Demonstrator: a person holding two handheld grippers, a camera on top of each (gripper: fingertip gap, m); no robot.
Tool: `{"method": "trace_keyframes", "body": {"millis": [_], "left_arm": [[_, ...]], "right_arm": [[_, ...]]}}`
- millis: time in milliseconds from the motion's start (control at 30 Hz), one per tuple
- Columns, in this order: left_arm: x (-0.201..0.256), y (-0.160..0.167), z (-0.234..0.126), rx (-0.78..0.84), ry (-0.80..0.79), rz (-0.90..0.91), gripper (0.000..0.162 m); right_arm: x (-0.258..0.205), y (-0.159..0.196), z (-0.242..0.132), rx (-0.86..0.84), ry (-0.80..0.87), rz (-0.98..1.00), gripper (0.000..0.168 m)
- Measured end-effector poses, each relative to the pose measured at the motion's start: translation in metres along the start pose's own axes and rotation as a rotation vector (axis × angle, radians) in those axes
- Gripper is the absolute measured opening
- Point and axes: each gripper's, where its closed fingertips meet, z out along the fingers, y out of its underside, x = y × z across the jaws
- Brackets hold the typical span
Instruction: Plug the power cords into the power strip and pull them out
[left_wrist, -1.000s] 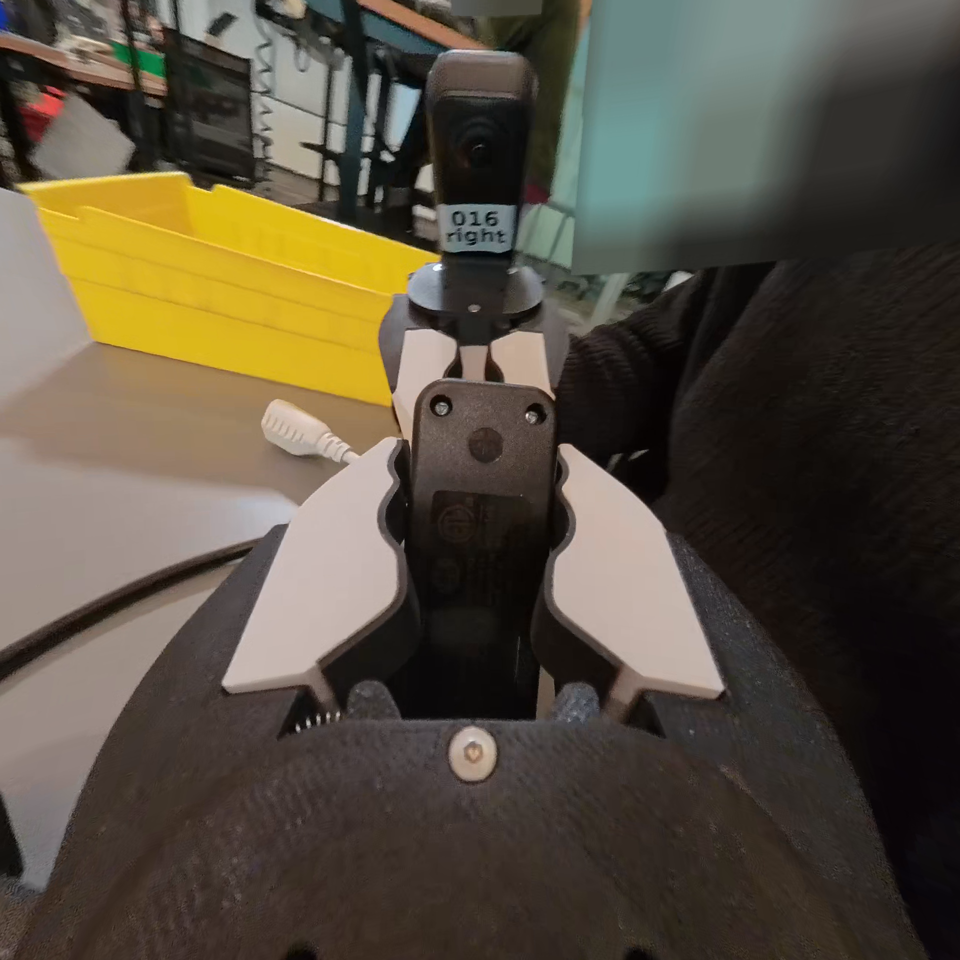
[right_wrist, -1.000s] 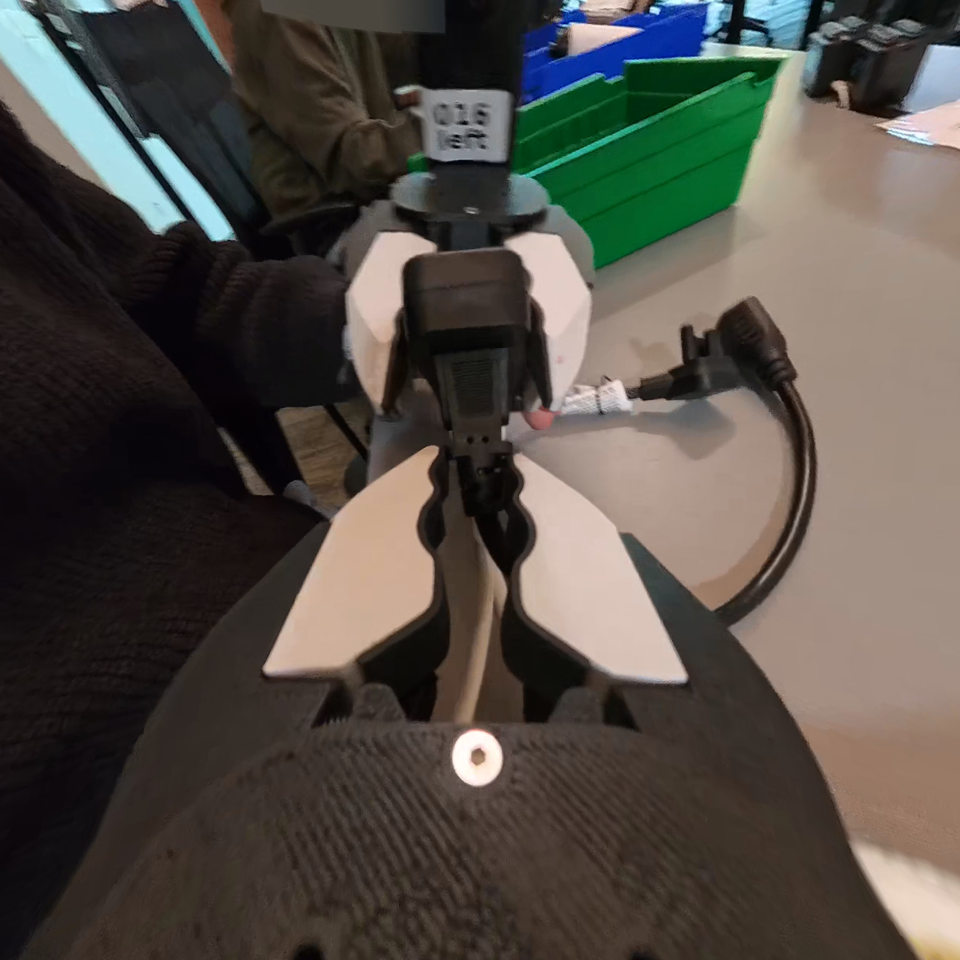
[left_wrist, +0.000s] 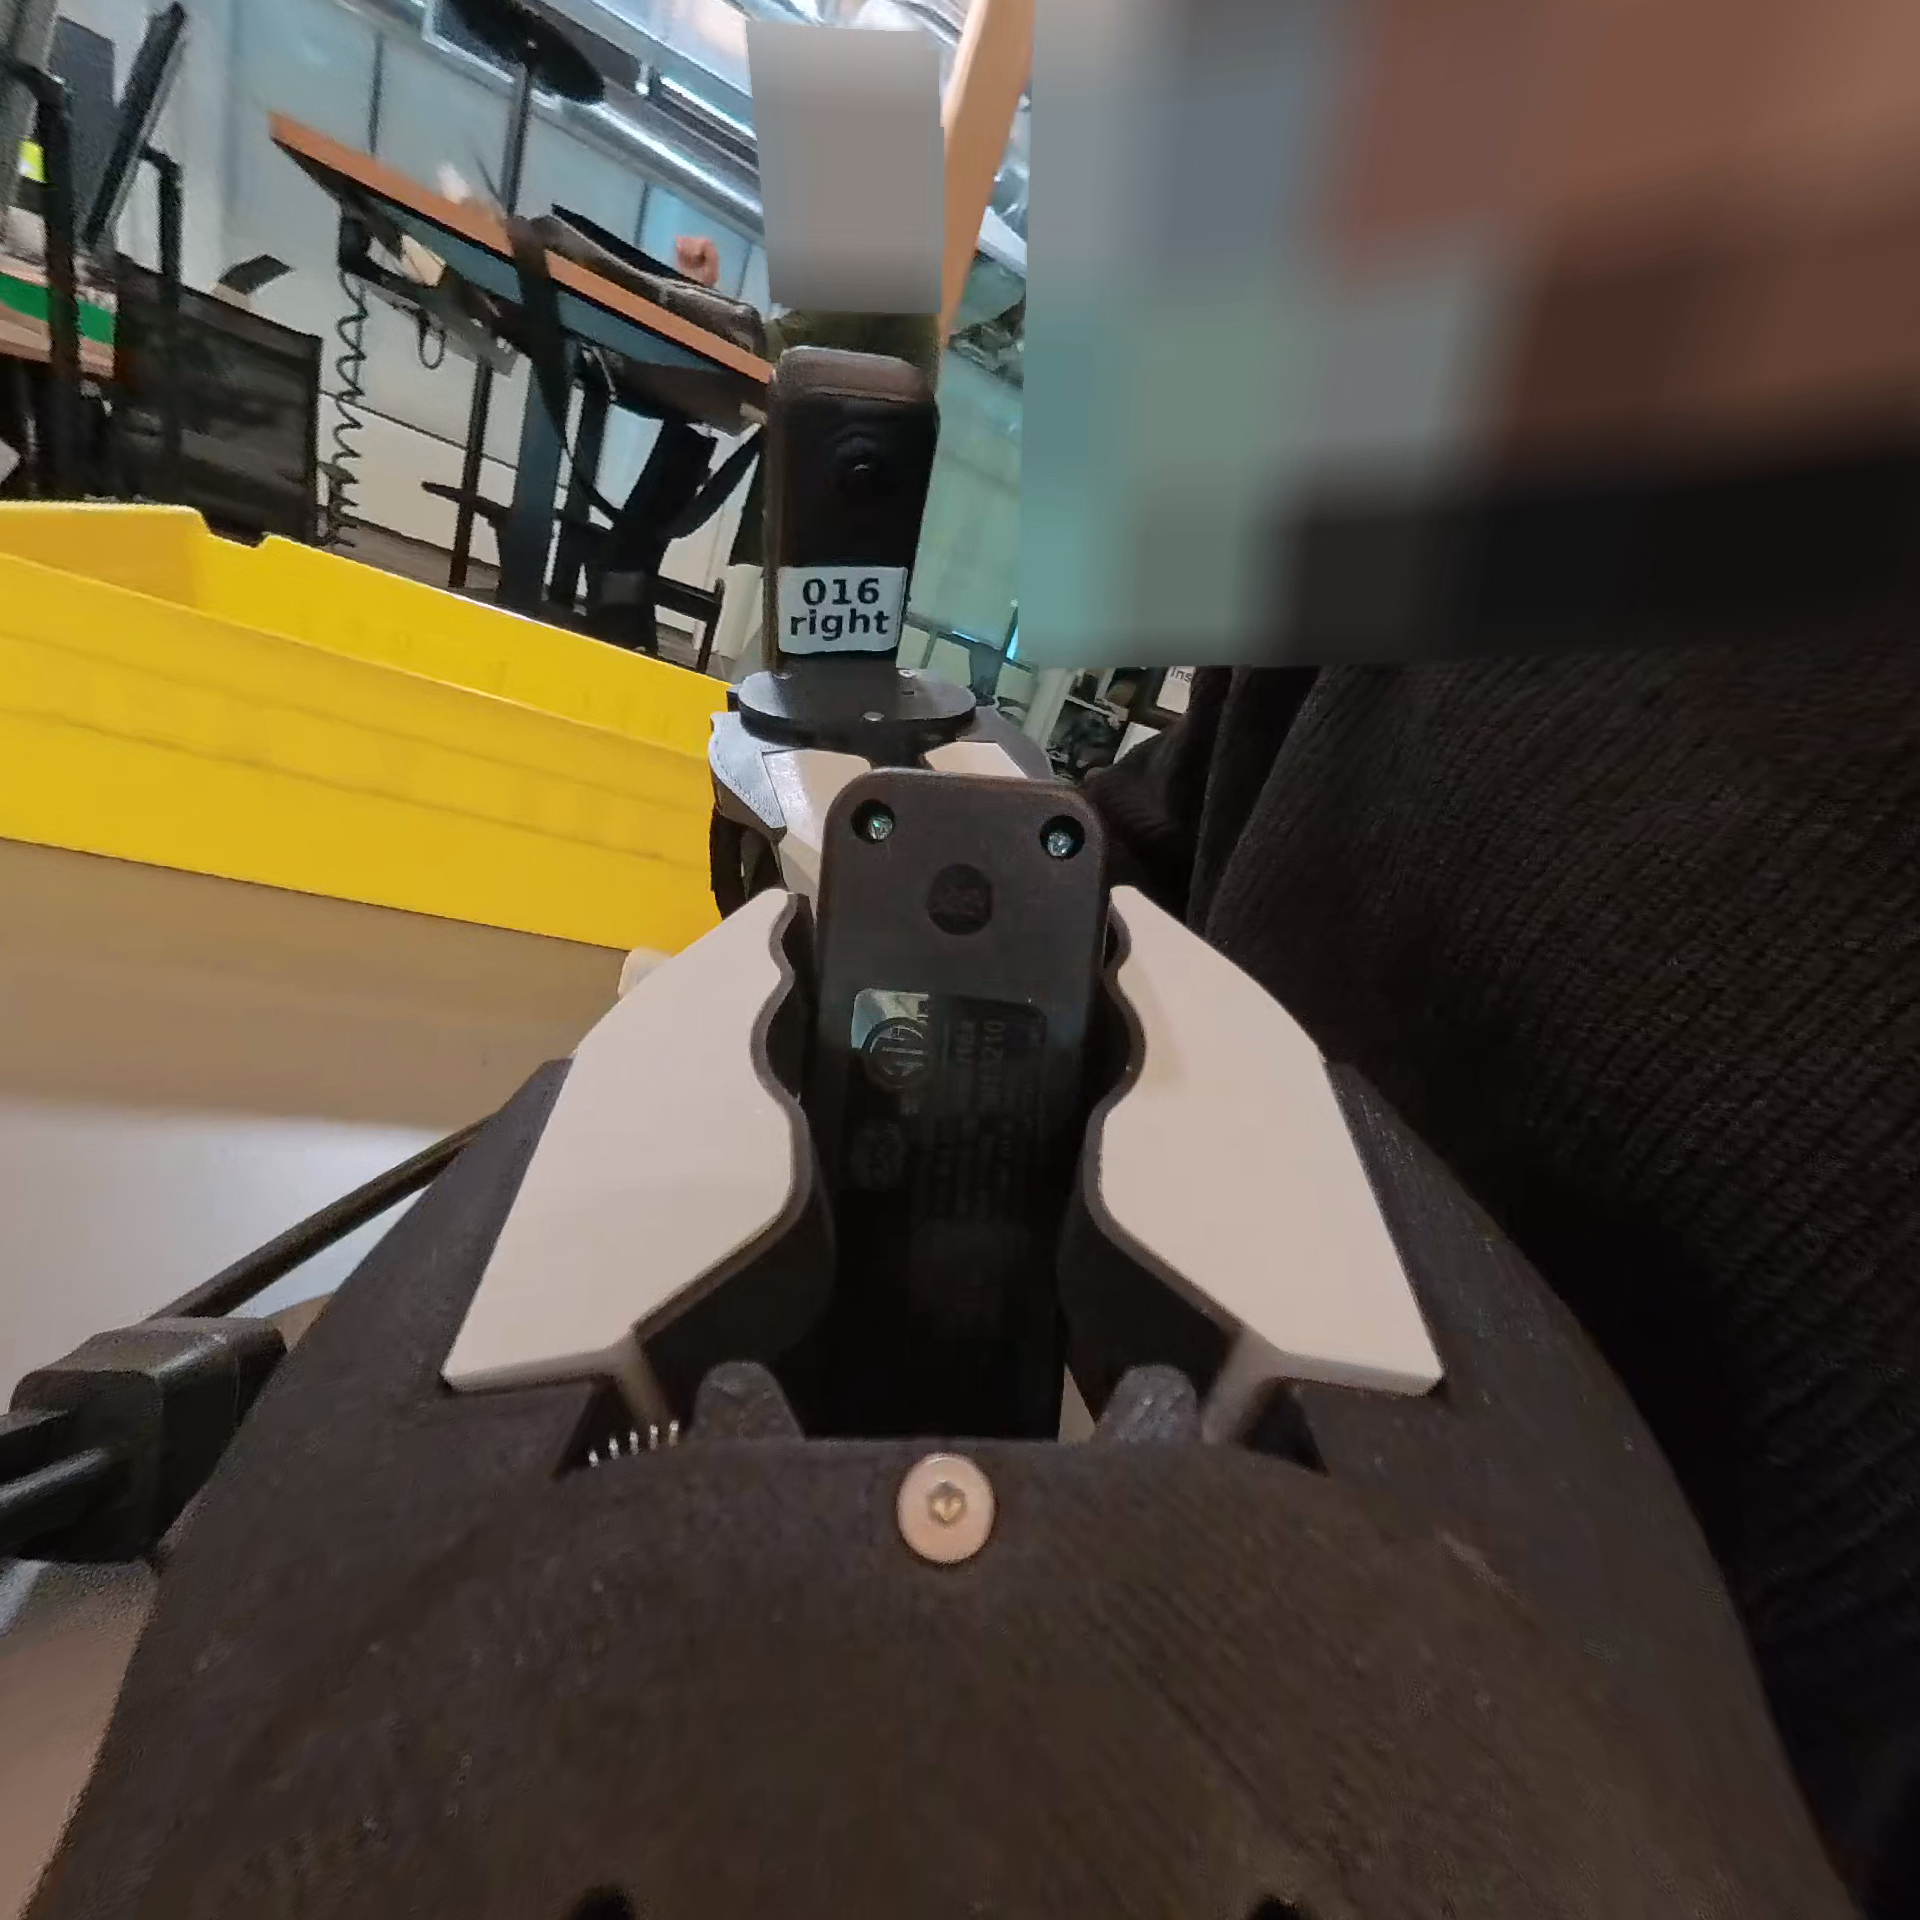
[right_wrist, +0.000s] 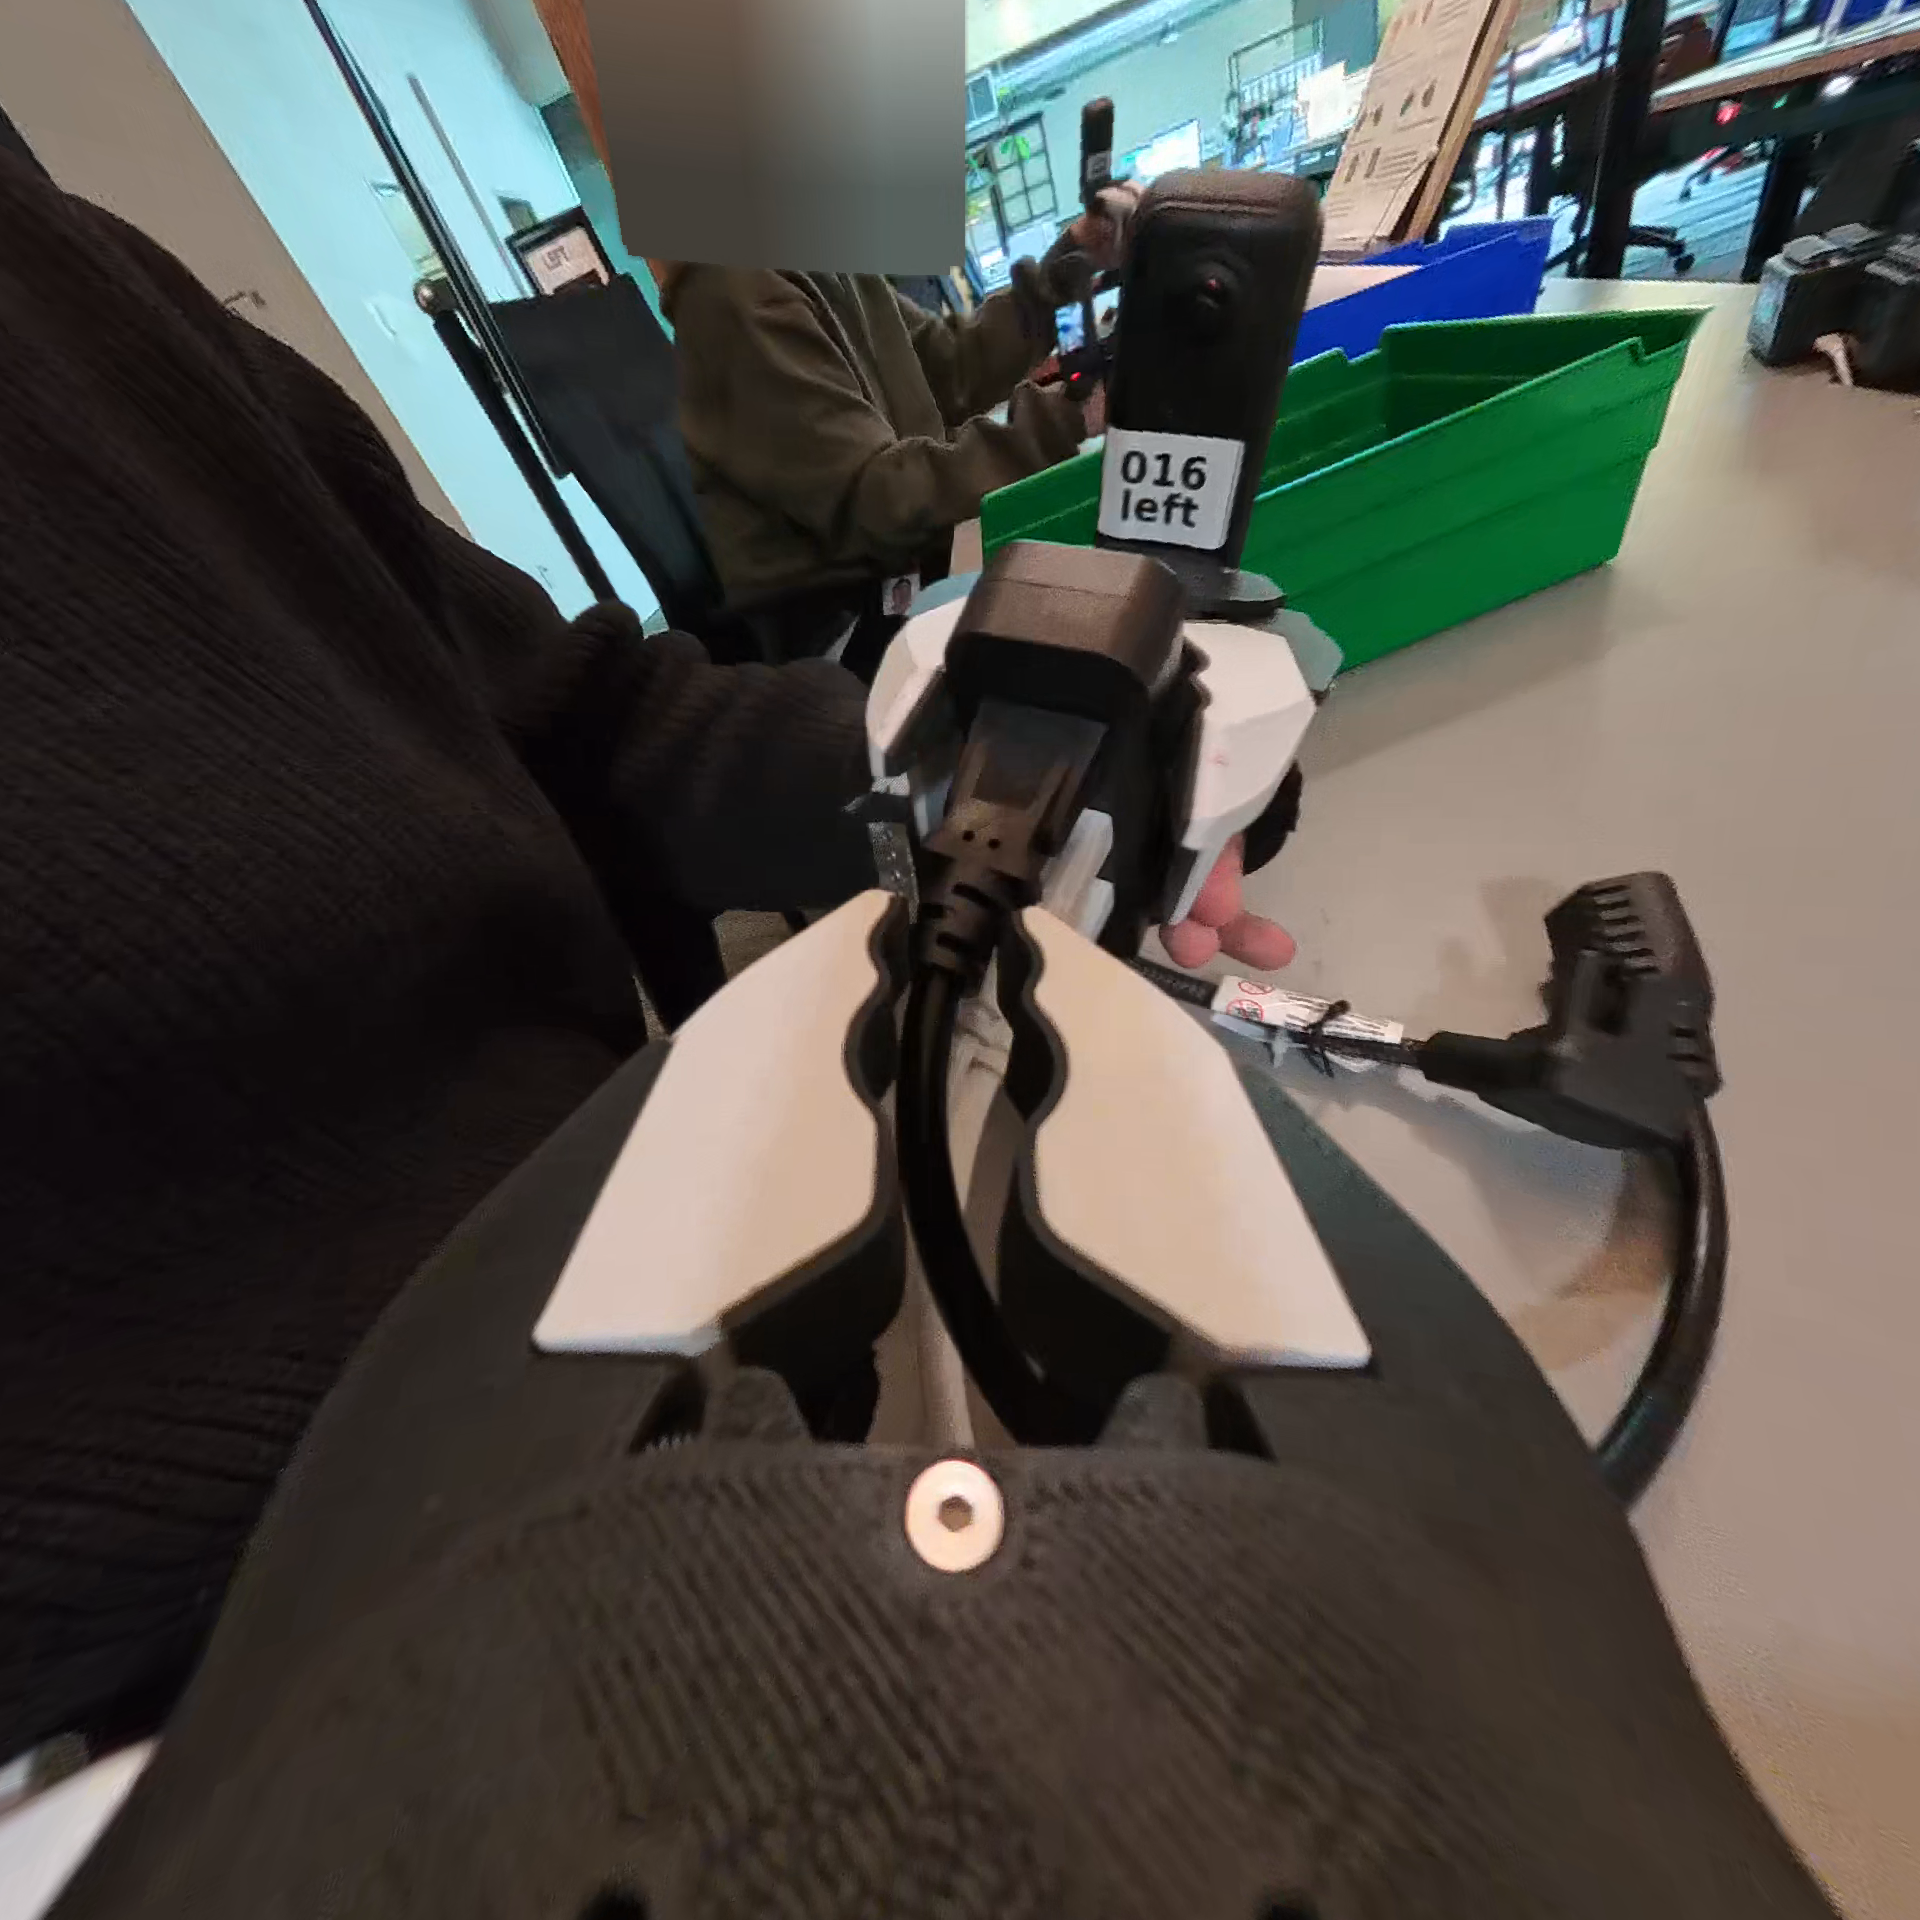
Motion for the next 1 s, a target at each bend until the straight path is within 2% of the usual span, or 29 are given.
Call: {"method": "trace_keyframes", "body": {"millis": [100, 267, 367, 433, 500, 533, 600, 700, 800, 900, 1000], "left_arm": [[0.005, -0.001, 0.002, -0.005, 0.012, 0.026, 0.052], [-0.006, -0.002, -0.004, -0.015, -0.077, 0.044, 0.052], [-0.013, -0.001, -0.005, -0.035, -0.144, 0.062, 0.052], [-0.018, -0.001, -0.010, -0.031, -0.174, 0.051, 0.052], [-0.024, -0.005, -0.016, 0.000, -0.204, 0.027, 0.053], [-0.027, -0.008, -0.019, 0.025, -0.217, 0.012, 0.053], [-0.033, -0.016, -0.027, 0.092, -0.245, -0.026, 0.053], [-0.043, -0.028, -0.042, 0.226, -0.281, -0.117, 0.052], [-0.048, -0.036, -0.056, 0.341, -0.288, -0.208, 0.052], [-0.051, -0.043, -0.070, 0.457, -0.287, -0.275, 0.052], [-0.053, -0.050, -0.085, 0.603, -0.279, -0.322, 0.052]], "right_arm": [[-0.005, -0.001, -0.001, 0.008, -0.037, 0.002, 0.018], [0.009, -0.003, 0.001, 0.054, 0.045, 0.047, 0.017], [0.019, -0.003, -0.002, 0.063, 0.150, -0.063, 0.016], [0.027, -0.014, -0.013, 0.130, 0.250, -0.165, 0.016], [0.036, -0.031, -0.029, 0.250, 0.325, -0.234, 0.028], [0.038, -0.040, -0.038, 0.328, 0.345, -0.241, 0.039], [0.044, -0.051, -0.053, 0.442, 0.349, -0.187, 0.049], [0.053, -0.050, -0.061, 0.453, 0.358, -0.145, 0.057], [0.054, -0.053, -0.065, 0.437, 0.419, -0.223, 0.054], [0.061, -0.061, -0.085, 0.451, 0.566, -0.298, 0.040], [0.074, -0.060, -0.106, 0.476, 0.702, -0.255, 0.034]]}}
